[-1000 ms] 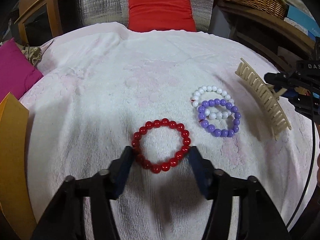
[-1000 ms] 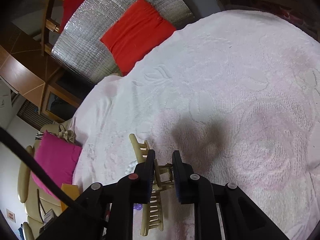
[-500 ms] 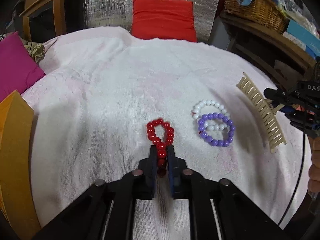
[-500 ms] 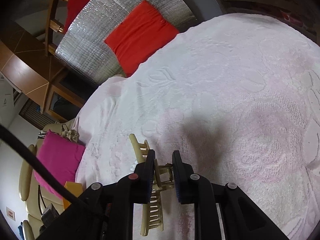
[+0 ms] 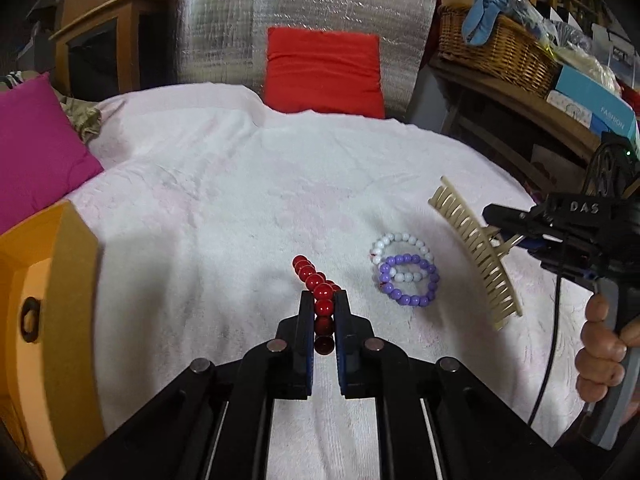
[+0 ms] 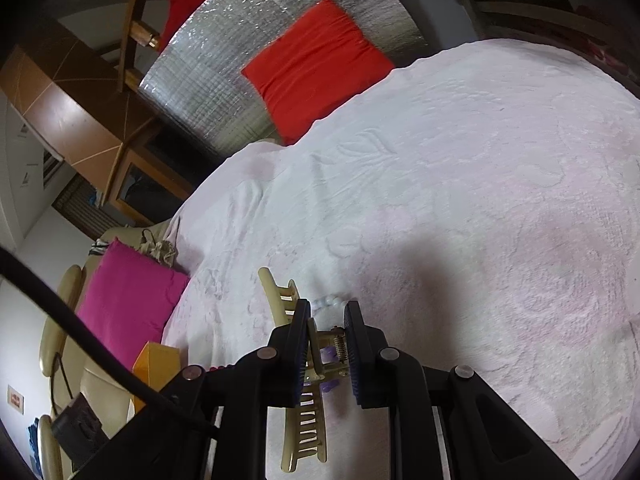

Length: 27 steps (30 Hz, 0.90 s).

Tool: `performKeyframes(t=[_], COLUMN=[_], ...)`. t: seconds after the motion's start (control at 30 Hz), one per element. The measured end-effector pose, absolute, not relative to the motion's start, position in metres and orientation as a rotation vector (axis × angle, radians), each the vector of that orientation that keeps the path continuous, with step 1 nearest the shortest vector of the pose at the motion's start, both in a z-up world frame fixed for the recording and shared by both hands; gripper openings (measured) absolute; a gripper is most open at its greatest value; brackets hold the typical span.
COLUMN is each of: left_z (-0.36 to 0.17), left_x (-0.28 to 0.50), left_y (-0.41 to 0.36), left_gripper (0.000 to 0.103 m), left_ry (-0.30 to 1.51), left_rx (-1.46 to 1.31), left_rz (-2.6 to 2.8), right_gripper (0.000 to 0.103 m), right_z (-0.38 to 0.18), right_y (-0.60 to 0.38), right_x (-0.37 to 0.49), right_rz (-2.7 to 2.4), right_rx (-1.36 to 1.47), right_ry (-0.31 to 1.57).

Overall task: Organize jewelry
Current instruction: 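Grasp the beige claw clip with the right tool while the left tool grasps the red bead bracelet, then carry the claw clip and red bracelet into the orange box with both tools and release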

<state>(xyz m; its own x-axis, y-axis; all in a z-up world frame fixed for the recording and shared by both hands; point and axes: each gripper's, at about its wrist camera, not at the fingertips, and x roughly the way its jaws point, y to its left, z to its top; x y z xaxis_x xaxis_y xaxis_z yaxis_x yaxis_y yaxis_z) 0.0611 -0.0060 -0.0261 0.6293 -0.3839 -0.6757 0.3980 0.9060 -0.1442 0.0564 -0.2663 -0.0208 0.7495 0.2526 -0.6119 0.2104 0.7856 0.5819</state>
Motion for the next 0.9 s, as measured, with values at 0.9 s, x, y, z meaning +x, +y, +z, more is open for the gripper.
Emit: performKeyframes(t=[0.9], left_z=[0.046], left_x=[-0.041], left_y=[0.15], left_gripper=[0.009], left_ry=[0.465], left_rx=[-0.129], left_rz=[-0.132], right_gripper=[0.019], right_z=[0.024], right_y=[-0.106], right_x=[0.041], right_rz=[0.333], right_rx=[0.51], right_ry=[0.74])
